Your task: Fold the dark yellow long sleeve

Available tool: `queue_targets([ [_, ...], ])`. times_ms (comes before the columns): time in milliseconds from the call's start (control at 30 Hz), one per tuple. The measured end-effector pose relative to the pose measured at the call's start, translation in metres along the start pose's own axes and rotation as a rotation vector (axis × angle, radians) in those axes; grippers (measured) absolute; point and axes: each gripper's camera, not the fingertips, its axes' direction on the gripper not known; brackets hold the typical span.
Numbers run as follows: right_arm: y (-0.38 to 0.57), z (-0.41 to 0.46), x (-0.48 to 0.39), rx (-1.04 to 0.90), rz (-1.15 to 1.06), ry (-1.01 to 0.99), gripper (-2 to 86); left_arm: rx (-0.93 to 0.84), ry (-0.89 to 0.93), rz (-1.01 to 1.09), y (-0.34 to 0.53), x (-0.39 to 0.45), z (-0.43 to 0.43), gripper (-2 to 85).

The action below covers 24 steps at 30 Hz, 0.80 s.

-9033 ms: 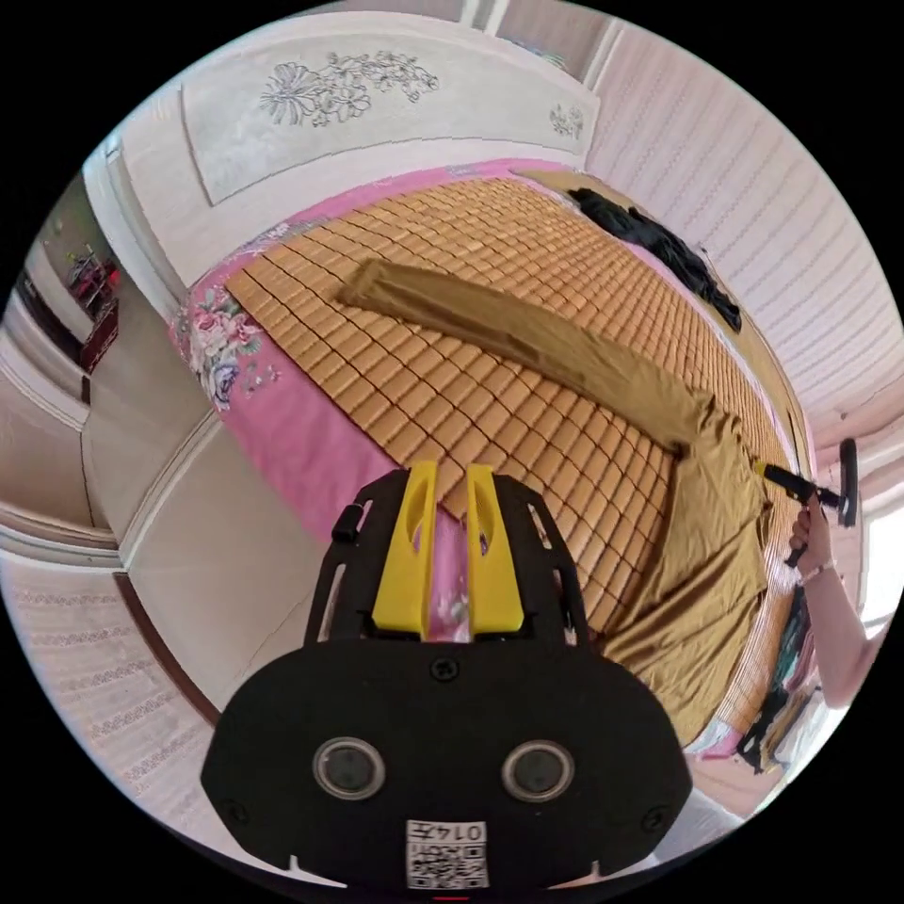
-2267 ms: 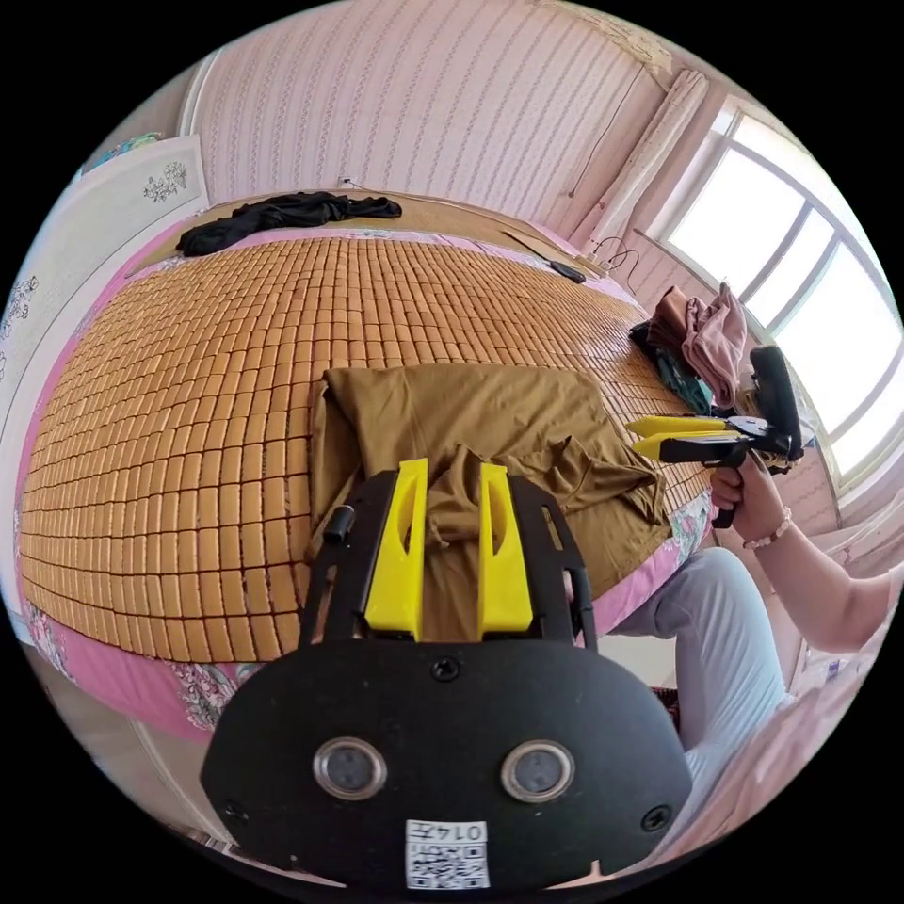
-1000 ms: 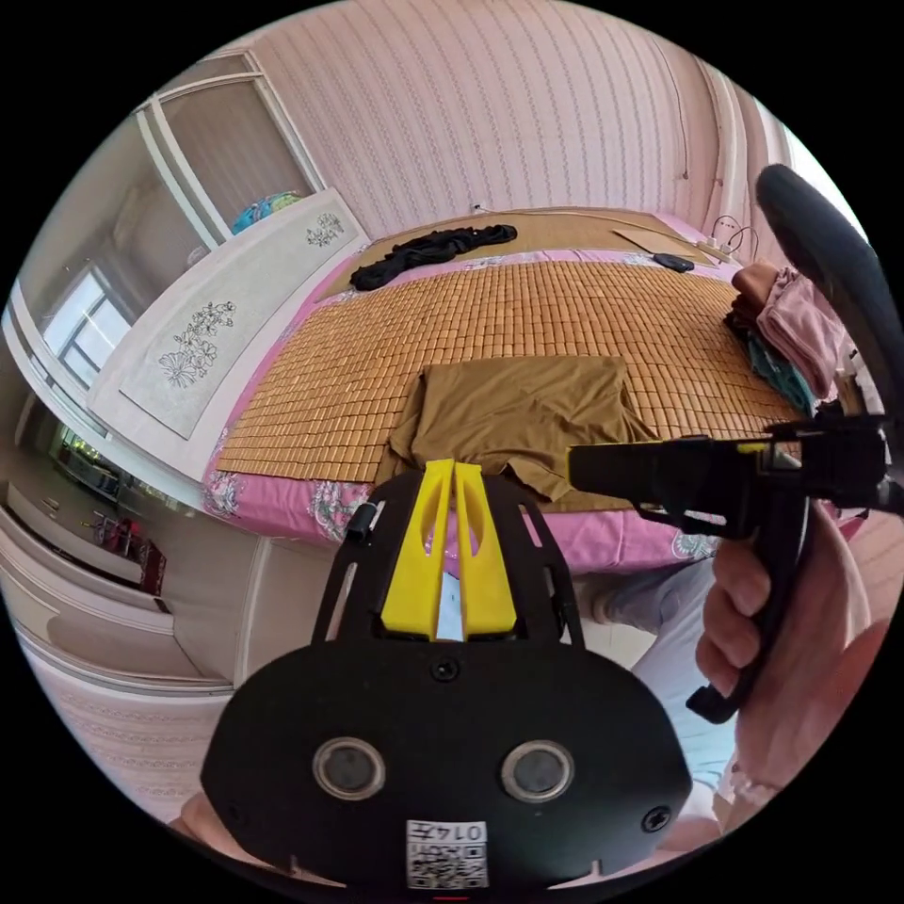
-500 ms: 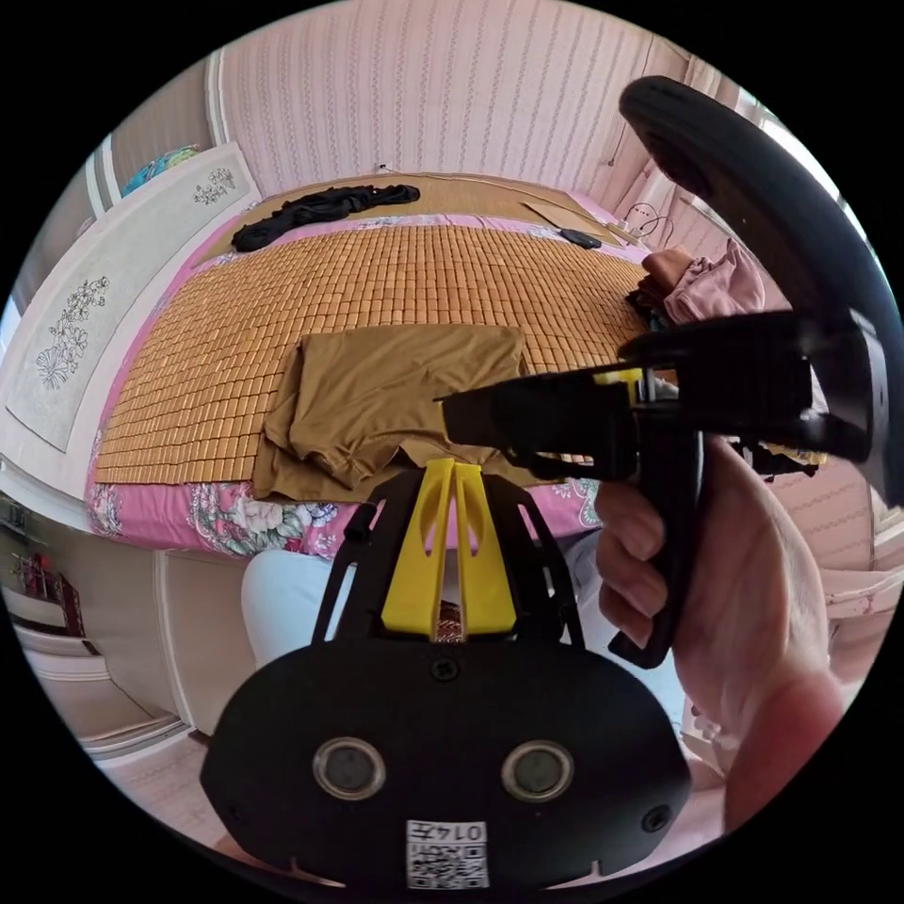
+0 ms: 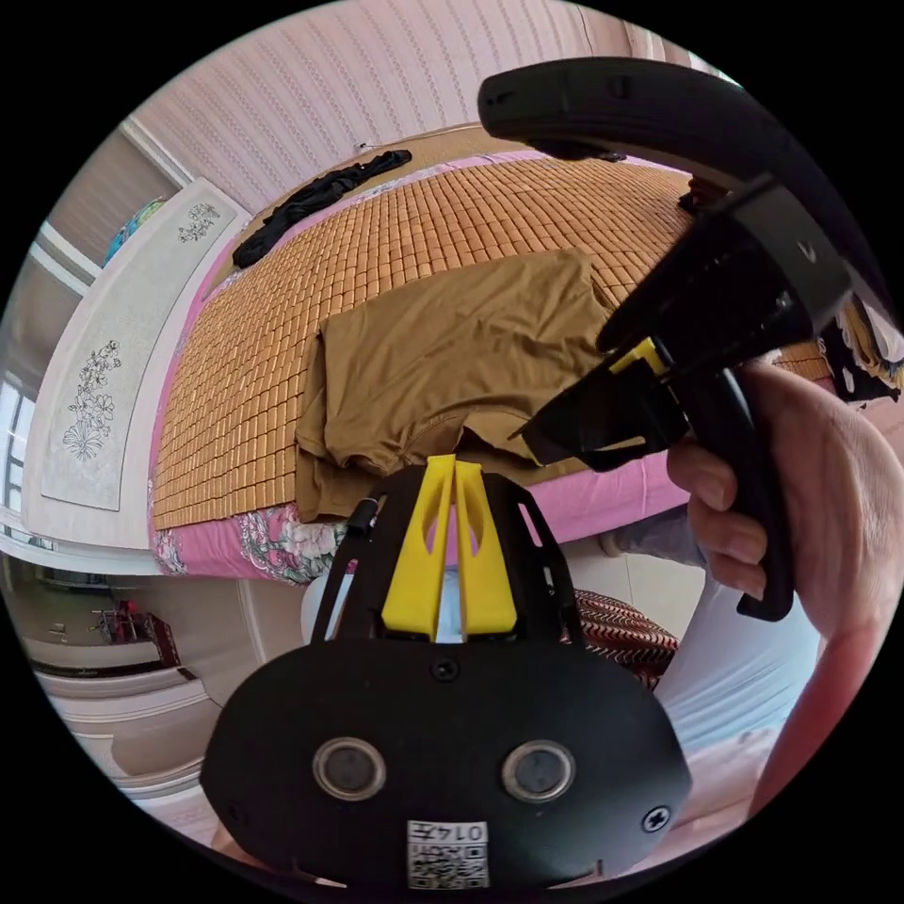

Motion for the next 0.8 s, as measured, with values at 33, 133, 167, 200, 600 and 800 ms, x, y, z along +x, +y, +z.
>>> queue_targets([
  [33, -0.009, 0.007, 0.0, -0.011, -0.01, -0.025, -1.0, -0.013, 0.019, -0.007, -0.006, -0.003, 0.006, -0.8],
  [133, -0.031, 0.013, -0.007, -0.032, -0.036, -0.071, -1.0, -0.028, 0.155, -0.098, -0.024, -0.02, 0.016, -0.8],
  [167, -0.04, 0.012, -0.008, -0.017, -0.021, -0.026, -1.0, -0.016, 0.177, -0.109, -0.033, -0.026, 0.02, -0.9],
  [200, -0.044, 0.01, -0.007, -0.001, -0.015, 0.003, -1.0, -0.009, 0.162, -0.128, -0.038, -0.03, 0.023, -0.9],
  [600, -0.06, 0.057, 0.048, 0.082, -0.02, 0.146, -0.9, -0.225, 0.109, -0.263, -0.115, -0.07, 0.108, -0.8],
  [800, -0.049, 0.068, 0.032, 0.123, -0.127, 0.264, -1.0, -0.188, 0.102, -0.283, -0.122, -0.083, 0.109, -0.8],
])
